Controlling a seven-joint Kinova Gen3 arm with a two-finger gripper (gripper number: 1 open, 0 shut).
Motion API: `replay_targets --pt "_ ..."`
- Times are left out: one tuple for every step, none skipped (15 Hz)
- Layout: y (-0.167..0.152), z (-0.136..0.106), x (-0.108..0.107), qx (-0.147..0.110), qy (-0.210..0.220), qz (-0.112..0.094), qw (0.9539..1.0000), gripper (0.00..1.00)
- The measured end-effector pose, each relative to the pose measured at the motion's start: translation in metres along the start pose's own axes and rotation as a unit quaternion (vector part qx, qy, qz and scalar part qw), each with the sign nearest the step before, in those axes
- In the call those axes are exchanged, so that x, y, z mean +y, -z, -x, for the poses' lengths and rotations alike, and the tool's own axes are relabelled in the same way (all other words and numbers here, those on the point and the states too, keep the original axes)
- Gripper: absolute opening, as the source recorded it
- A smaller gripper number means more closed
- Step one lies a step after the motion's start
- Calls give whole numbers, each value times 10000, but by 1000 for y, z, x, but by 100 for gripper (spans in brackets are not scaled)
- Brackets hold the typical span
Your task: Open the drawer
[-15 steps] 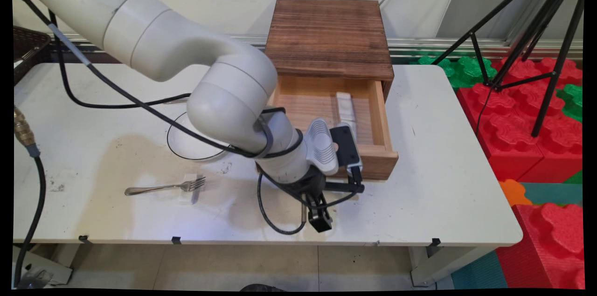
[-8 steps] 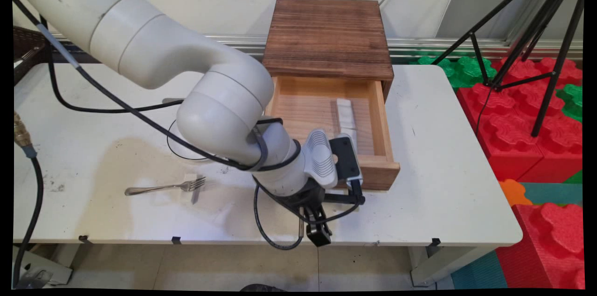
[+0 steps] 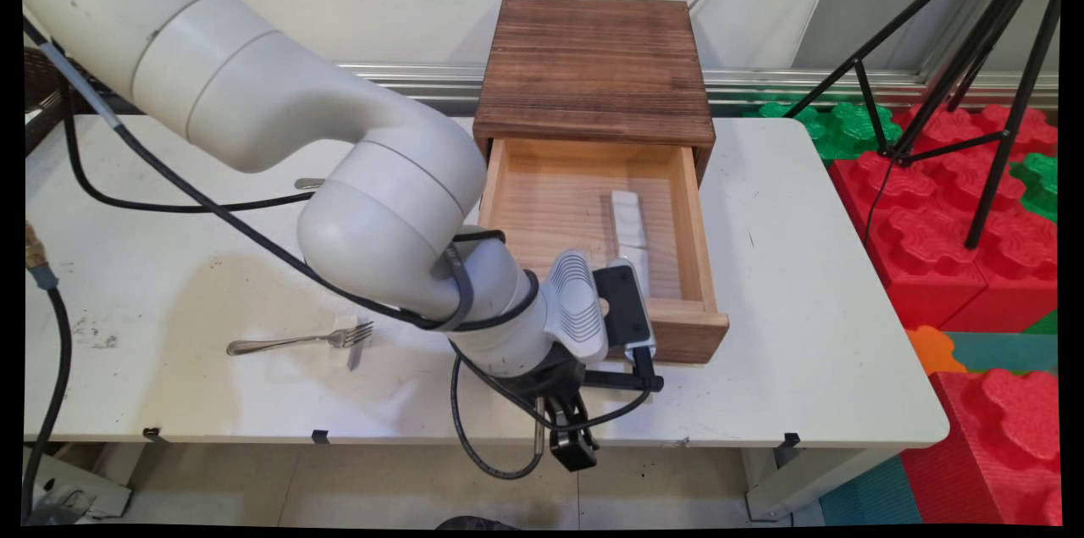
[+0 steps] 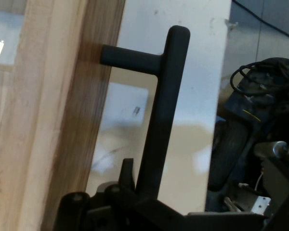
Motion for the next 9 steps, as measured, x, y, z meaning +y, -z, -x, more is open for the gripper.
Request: replay_targets --pt "1 1 2 -2 -4 17 10000 100" --pt "2 2 4 -1 -8 33 10000 100" --pt "3 2 6 0 -12 42 10000 100" --pt "4 2 7 0 -13 50 10000 100" --pt "5 3 8 -1 -15 62 10000 100" --pt "5 4 10 -2 -17 69 10000 100" --pt "6 4 11 -2 -18 79 10000 100" --pt "7 5 12 -1 -20 86 10000 100" --pt "8 5 13 1 -19 91 10000 100"
